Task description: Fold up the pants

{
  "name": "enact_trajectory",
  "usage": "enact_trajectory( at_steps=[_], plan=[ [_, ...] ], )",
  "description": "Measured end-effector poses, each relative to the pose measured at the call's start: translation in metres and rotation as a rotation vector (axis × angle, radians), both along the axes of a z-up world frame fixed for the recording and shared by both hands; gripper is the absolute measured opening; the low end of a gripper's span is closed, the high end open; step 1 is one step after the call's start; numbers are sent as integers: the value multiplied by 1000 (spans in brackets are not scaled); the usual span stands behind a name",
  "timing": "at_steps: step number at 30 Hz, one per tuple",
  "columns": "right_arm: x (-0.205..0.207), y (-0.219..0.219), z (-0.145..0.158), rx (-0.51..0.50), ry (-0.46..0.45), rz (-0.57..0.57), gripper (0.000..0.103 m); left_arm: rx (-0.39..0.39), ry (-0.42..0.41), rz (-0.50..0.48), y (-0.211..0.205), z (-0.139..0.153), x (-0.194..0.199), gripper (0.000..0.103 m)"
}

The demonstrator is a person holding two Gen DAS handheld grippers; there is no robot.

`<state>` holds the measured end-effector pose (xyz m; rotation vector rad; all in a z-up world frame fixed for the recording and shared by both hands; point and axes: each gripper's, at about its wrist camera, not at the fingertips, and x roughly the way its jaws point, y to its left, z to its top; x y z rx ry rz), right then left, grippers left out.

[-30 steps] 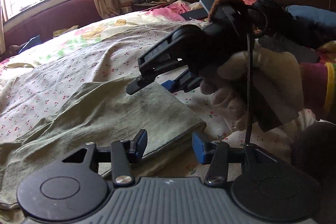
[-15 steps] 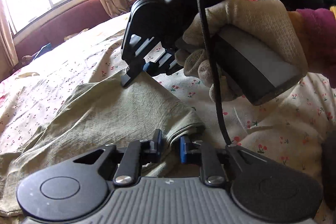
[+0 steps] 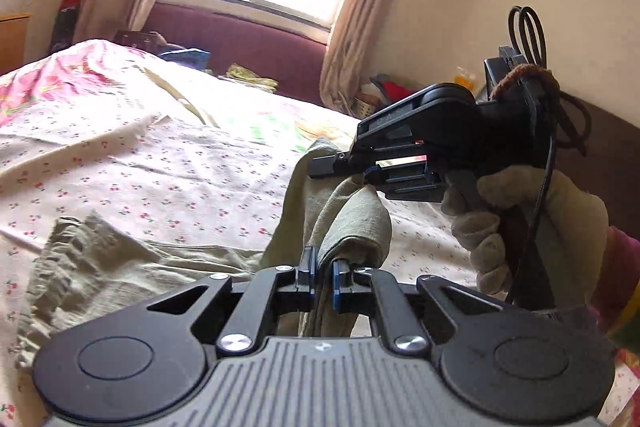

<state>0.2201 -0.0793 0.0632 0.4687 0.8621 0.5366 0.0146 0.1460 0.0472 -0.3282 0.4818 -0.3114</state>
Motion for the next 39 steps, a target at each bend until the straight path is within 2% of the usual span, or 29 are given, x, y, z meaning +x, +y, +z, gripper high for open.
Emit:
enact_trajectory(
  at_steps=[4, 10, 17, 21, 23, 26, 30, 34, 37, 39],
  plan=[
    [15, 83, -6, -57, 17, 99, 5, -26, 25, 130, 61, -16, -5, 22],
    [15, 188, -37, -171, 50, 244, 5, -71, 88, 257, 106, -53, -6, 20],
    [15, 243, -66, -288, 54, 294, 6, -132, 133, 317, 136, -80, -5, 20],
    [20, 248, -70, -274, 85, 272, 14, -175, 169, 318, 147, -92, -8, 20],
    [19, 253, -68, -275, 64, 287, 26, -191, 187, 315, 149, -97, -12, 20],
    [13, 258, -63, -280, 38, 299, 37, -198, 204, 322, 153, -103, -20, 20],
    [-2, 252, -50, -285, -23, 319, 38, -195, 233, 317, 158, -106, -28, 20],
    [-39, 220, -39, -342, -135, 302, 40, -95, 253, 322, 157, -105, -38, 20],
    [-78, 190, -38, -401, -222, 307, 40, -97, 214, 357, 165, -93, -49, 20],
    [-92, 179, -41, -416, -238, 300, 40, -81, 176, 349, 163, -80, -49, 20]
  ],
)
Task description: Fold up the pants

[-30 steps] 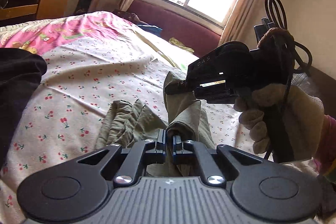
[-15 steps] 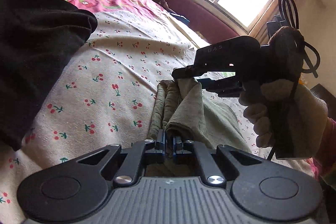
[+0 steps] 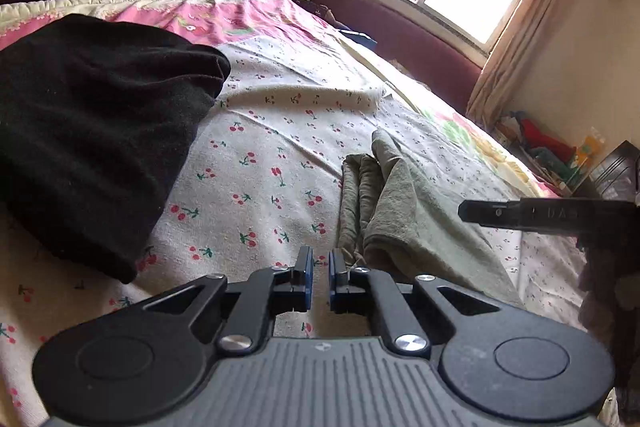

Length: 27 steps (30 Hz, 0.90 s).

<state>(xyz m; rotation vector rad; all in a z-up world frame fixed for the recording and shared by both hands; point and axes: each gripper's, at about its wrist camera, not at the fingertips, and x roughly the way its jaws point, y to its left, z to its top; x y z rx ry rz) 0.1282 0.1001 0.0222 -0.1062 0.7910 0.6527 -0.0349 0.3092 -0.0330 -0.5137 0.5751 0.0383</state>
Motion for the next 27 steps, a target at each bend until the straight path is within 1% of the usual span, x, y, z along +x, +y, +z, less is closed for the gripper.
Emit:
enact_trajectory(
  at_steps=[2, 4, 7, 9, 12, 13, 15, 17, 18, 20, 22, 23, 25, 27],
  plan=[
    [-4, -6, -4, 0, 10, -2, 41, 26, -46, -45, -8, 14, 7, 21],
    [2, -6, -8, -11, 25, -5, 42, 60, -84, -94, -19, 22, 17, 24],
    [5, -7, -9, -16, 38, 15, 42, 123, -99, -152, -36, 23, 37, 25],
    [-7, -11, -13, -9, 53, 41, 45, 144, -62, -176, -41, 15, 47, 25],
    [-24, -21, -28, -31, 89, 61, 45, 195, 80, -186, -42, -8, 59, 25],
    [-27, -24, -35, -39, 106, 57, 45, 202, 97, -186, -40, -12, 59, 28],
    [-27, -29, -49, -37, 149, 47, 45, 202, 100, -182, -37, -11, 56, 32],
    [-25, -32, -53, -24, 161, 37, 45, 224, 104, -163, -35, -6, 54, 32],
    [-24, -32, -48, -13, 154, 33, 45, 242, 100, -149, -34, 0, 53, 32],
    [-25, -37, -35, 31, 120, 21, 46, 244, 73, -137, -31, 11, 49, 32],
    [-25, -48, -23, 85, 86, -11, 50, 232, 20, -139, -30, 25, 48, 32],
    [-24, -55, -20, 109, 75, -43, 50, 235, -4, -148, -33, 31, 50, 32],
    [-23, -64, -25, 124, 77, -79, 50, 251, -29, -181, -42, 35, 58, 32],
    [-25, -68, -36, 105, 117, -95, 50, 280, -8, -222, -52, 30, 68, 32]
  ],
)
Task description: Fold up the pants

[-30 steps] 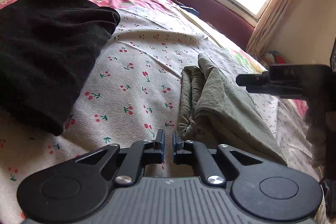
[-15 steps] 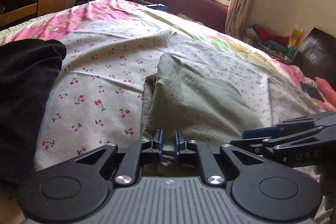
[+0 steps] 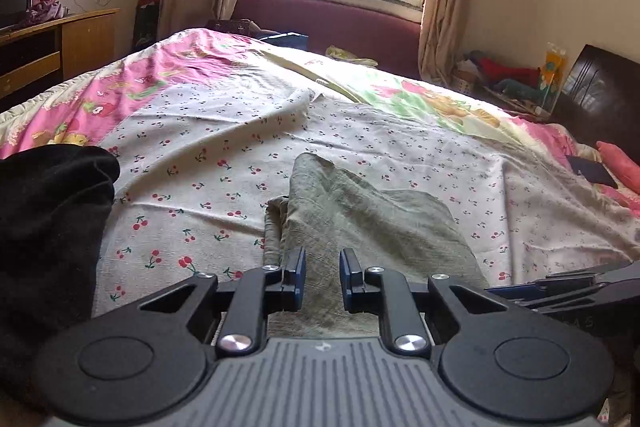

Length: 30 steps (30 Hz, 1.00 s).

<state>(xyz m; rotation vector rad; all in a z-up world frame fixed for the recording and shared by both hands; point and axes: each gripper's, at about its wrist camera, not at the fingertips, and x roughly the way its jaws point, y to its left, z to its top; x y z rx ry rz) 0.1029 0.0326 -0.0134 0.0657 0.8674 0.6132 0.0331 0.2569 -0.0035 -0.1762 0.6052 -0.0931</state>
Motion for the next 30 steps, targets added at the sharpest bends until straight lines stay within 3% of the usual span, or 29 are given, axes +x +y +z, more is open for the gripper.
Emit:
enact_trajectory(
  at_steps=[3, 4, 6, 10, 14, 17, 19, 21, 26, 30],
  plan=[
    [-10, -3, -21, -42, 42, -15, 50, 84, 130, -25, -11, -29, 19, 33],
    [-14, -5, -23, -38, 39, -14, 50, 90, 140, -25, -9, -35, 19, 35],
    [-17, -9, -17, -25, 35, -17, 50, 87, 130, -22, -7, -30, 15, 36],
    [-6, -26, 6, 103, 11, -73, 50, 107, 64, -10, -7, -6, 8, 37],
    [25, -30, 4, 88, -37, -172, 52, 136, 43, -29, -11, -1, 19, 40],
    [56, -38, -20, 139, 96, -229, 52, 92, 75, -24, 0, -8, 32, 40],
    [68, -42, -41, 182, 197, -251, 51, 83, 172, -36, 6, -27, 46, 51],
    [70, -44, -47, 209, 211, -258, 51, 117, 174, -41, 7, -38, 47, 57],
    [59, -53, -36, 286, 213, -203, 53, 89, 153, -60, 19, -21, 44, 57],
    [66, -56, -47, 308, 271, -164, 55, -23, 223, -114, 33, -30, 59, 57]
  ],
)
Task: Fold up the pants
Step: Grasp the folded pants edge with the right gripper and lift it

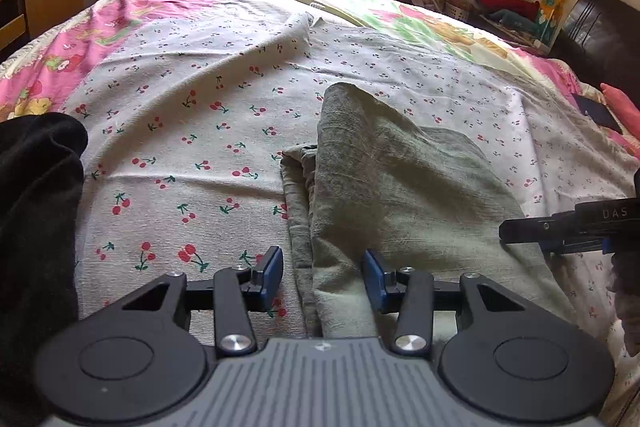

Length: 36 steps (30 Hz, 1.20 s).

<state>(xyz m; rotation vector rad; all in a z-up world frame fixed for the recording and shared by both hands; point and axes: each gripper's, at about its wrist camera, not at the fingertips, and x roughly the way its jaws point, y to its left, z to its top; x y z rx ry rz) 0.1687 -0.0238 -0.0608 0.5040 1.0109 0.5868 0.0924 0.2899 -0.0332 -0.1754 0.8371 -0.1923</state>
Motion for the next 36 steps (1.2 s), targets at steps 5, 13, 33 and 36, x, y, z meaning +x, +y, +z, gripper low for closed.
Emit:
enact_trajectory(
  at_steps=[5, 13, 33, 36],
  plan=[
    [18, 1, -13, 103, 48, -37, 57, -74, 42, -15, 4, -11, 15, 61],
    [13, 5, -9, 96, 22, 68, 57, -86, 51, -30, 10, -12, 13, 69],
    [6, -12, 43, 188, -71, 41, 10, -150, -31, -137, -43, 30, 5, 31],
    [-2, -40, 65, 172, -117, 15, 10, -193, -83, -191, -68, 47, 5, 29]
  ],
)
